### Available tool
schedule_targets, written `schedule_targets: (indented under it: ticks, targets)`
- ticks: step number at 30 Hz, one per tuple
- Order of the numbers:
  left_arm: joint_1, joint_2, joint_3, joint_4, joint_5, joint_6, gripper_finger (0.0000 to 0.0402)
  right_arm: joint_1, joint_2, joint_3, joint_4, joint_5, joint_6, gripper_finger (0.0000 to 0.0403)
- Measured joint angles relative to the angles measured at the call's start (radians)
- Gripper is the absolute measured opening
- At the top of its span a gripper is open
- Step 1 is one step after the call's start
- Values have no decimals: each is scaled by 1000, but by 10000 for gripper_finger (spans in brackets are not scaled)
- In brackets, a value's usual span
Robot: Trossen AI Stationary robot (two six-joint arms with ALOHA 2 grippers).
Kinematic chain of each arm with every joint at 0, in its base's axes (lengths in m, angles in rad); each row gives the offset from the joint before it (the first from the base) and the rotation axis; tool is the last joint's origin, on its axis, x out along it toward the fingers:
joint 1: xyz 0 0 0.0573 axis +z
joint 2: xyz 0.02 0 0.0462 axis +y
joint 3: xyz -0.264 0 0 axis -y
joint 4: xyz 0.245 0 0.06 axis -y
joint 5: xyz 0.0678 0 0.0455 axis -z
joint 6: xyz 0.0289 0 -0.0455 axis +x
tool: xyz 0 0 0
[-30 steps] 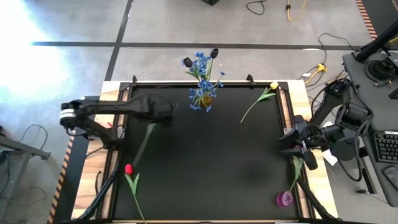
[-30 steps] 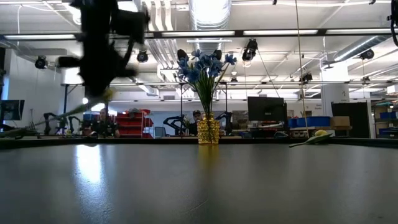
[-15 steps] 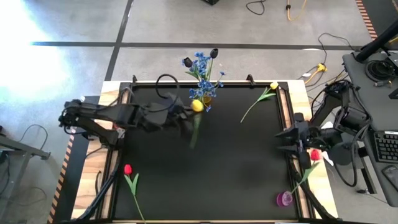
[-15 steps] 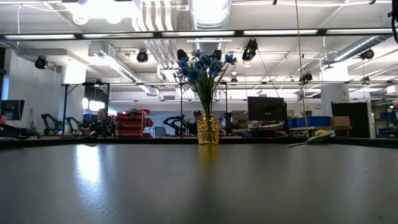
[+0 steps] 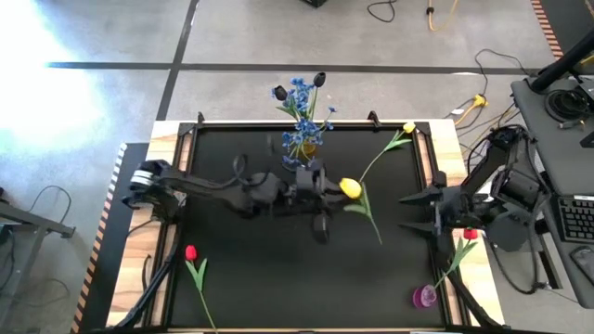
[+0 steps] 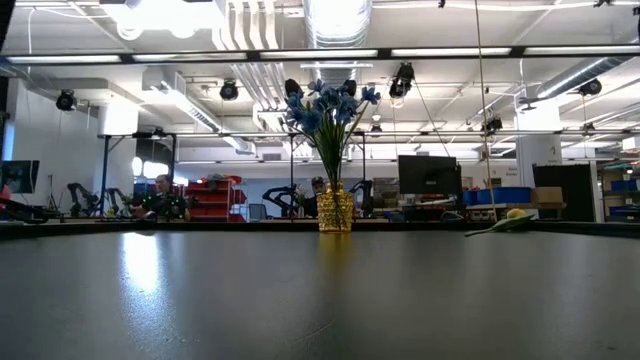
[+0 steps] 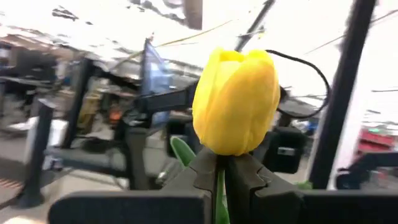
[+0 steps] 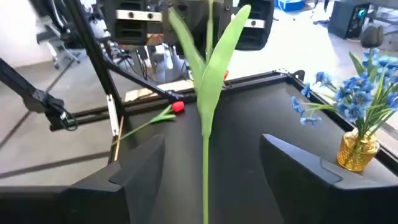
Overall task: Sort flowers into vase by color
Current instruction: Put the bottom yellow tulip into the purple vase
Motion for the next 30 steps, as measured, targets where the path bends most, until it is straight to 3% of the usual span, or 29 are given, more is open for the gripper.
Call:
schedule_targets:
  ticks: [6, 11, 18, 28, 30]
  targets:
    - [0, 115, 139, -57, 98, -10, 0, -124, 48, 0, 29, -123, -8, 286]
    - [-3, 173, 325, -363, 128, -6, 0, -221, 78, 4, 125, -252, -82, 266]
    - [-9, 209, 501, -586, 126, 62, 0, -275, 77, 9, 176, -312, -120, 187]
    - [-8, 209, 515, -631, 119, 73, 0, -281, 76, 9, 177, -333, -154, 25]
    - [-8, 207, 515, -644, 116, 77, 2, -280, 78, 9, 176, -339, -158, 17]
